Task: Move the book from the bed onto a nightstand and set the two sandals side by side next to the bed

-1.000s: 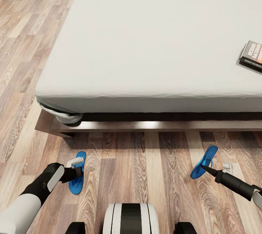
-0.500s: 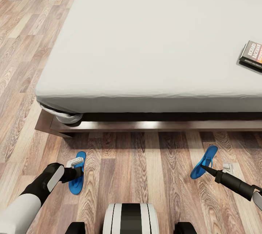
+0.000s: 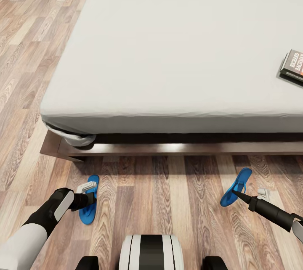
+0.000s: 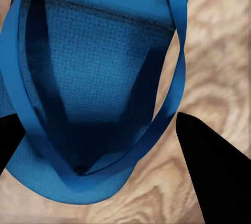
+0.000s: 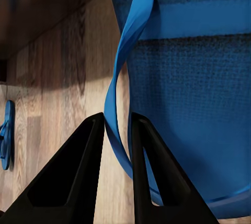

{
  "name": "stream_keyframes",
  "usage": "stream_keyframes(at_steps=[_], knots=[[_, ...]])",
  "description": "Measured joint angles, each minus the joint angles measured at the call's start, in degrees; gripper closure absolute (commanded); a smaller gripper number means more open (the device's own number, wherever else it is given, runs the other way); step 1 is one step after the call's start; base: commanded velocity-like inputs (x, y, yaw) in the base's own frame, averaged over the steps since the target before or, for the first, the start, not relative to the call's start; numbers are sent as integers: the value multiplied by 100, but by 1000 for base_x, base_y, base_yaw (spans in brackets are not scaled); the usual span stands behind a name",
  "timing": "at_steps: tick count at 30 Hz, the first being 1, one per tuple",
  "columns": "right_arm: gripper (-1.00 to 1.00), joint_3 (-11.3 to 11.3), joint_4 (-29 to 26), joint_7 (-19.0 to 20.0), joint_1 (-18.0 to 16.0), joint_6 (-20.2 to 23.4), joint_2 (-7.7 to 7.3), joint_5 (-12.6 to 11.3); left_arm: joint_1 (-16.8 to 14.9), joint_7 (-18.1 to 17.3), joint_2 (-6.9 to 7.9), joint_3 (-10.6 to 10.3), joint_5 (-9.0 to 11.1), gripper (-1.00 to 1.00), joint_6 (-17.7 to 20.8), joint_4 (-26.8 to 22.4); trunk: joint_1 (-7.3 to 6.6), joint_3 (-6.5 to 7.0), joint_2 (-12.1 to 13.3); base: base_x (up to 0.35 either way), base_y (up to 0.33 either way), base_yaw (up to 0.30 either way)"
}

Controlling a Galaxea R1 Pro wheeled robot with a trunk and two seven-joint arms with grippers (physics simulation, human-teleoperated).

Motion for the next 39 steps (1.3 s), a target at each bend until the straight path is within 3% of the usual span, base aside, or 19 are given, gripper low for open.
stream_keyframes(at_steps=[7,8,27,39], knots=[[100,1,0,0,0,0,0,0,0,0,0,-5,0,100,0,0,0,0,0,3,1,0],[100,-2,0,0,0,0,0,0,0,0,0,-6,0,-100,0,0,0,0,0,0,0,0],[100,1,0,0,0,0,0,0,0,1,-5,0,-6,-100,10,0,0,0,0,0,0,0],[100,-2,-1,0,-1,0,0,-3,0,4,-2,-6,-5,-100,17,0,-31,265,16,0,0,0]])
